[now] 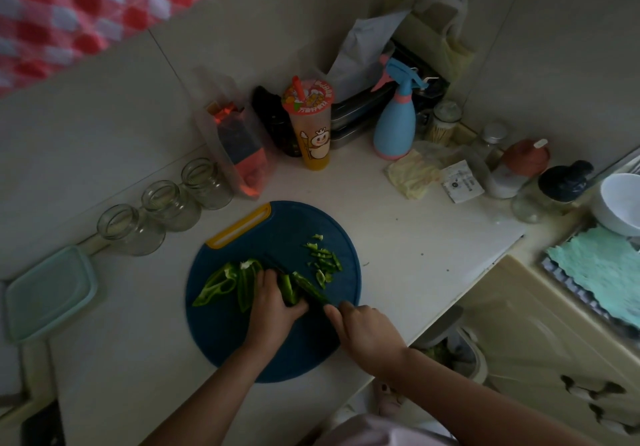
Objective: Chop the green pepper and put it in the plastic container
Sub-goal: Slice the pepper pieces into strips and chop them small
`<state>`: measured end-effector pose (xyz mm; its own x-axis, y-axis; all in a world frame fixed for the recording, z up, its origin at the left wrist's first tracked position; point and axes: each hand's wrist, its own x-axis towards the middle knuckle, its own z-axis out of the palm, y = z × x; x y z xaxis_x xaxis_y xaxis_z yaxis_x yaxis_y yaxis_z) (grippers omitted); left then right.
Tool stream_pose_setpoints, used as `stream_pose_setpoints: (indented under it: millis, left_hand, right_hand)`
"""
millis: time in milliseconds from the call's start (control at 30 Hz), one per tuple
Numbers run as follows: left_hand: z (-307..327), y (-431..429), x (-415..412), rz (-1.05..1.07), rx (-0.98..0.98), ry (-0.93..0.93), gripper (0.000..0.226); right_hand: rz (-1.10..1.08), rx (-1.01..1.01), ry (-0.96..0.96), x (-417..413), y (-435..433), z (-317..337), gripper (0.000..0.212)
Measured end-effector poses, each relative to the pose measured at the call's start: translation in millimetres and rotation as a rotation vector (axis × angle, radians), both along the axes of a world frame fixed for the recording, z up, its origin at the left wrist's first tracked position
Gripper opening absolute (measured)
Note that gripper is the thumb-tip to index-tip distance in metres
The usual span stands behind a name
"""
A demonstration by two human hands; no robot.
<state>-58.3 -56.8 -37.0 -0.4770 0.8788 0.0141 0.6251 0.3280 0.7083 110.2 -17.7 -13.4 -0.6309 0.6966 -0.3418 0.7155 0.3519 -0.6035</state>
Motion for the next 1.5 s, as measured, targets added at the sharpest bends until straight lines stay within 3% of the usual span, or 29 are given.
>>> stream_pose_setpoints:
  millis: [933, 1133, 1267, 1333, 1500]
  left_hand:
    - [-8, 2, -5, 0.036, -0.048, -0.045, 0.053]
    - [-7, -2, -5, 0.008, 0.009, -0.047, 0.043]
    - [-2, -5, -2, 0.033, 0.030, -0.046, 0.049]
    - [-2, -5, -2, 0.037, 0.035, -0.035, 0.049]
    - [0, 2, -3, 0.039, -0.014, -0.009, 0.045]
  right_hand:
    - [-0.102, -0.087, -0.141, -33, -1, 9, 0.050]
    - [-0.308, -0.360, 0.080, -28, 13, 8, 0.055]
    - [-0.459, -0.579, 0.196, -16, 10, 7, 0.059]
    - [-0.424, -0.566, 0.196, -13, 8, 7, 0.059]
    - [-0.226, -0.306, 0.134, -8, 5, 4, 0.057]
